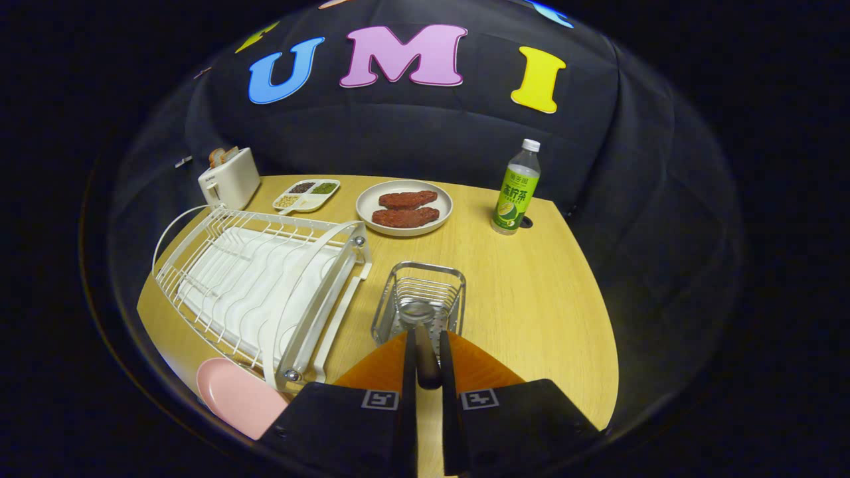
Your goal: Take the plate from the dish rack, then take the spoon from the basket and place it into the plate.
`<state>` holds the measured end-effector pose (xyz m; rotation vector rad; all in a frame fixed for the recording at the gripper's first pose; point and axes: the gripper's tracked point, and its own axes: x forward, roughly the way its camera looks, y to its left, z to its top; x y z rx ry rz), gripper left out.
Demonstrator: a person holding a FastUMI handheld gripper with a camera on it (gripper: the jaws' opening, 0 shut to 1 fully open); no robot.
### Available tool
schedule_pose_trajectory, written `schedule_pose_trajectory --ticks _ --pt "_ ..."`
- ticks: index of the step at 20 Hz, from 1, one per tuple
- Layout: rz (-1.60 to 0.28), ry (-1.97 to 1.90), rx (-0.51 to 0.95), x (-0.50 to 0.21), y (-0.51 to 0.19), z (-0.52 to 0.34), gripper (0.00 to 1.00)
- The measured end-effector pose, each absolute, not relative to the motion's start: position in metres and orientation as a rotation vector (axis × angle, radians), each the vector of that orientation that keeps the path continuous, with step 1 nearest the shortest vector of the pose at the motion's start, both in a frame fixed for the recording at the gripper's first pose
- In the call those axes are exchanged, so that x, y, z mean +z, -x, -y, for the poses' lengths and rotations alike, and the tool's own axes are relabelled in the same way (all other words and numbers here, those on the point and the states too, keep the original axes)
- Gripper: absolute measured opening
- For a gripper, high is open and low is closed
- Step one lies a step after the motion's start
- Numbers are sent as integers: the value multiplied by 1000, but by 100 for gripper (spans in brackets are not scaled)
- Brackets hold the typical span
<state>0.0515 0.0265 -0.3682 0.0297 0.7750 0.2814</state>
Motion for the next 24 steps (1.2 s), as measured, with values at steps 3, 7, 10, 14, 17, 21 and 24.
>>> schedule_pose_trajectory --ticks 3,7,10,14,17,21,24 --pt "-793 -92 289 -363 -52 -27 13" --pt "-757 -124 246 -343 -60 -11 13" --pt "-731 -100 255 -325 -62 -6 13" --pt "-723 -75 254 -319 -67 -7 11" --pt "-685 -75 240 -300 -72 -8 10" --pt "-632 -79 254 -258 -64 -8 11" --pt "-594 -72 291 -225 -43 -13 10"
